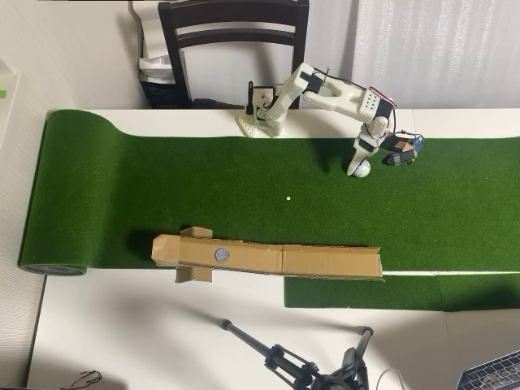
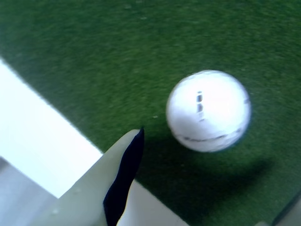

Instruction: Pick up the golf ball and place it on the gray mark at the back.

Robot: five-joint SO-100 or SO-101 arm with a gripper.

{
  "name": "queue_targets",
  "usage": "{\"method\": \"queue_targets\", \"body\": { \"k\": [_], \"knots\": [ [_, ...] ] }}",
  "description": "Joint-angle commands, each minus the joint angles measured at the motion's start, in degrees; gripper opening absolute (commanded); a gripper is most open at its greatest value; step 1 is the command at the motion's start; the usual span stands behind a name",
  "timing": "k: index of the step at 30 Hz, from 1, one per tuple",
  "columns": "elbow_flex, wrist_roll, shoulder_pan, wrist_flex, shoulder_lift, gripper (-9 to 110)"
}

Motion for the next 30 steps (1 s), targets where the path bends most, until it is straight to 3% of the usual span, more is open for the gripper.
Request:
{"method": "queue_targets", "body": {
  "k": [1, 30],
  "knots": [
    [-5.36, 0.44, 0.53, -0.70, 1.49, 55],
    [-11.78, -0.26, 3.60, -5.62, -7.21, 55]
  ]
}}
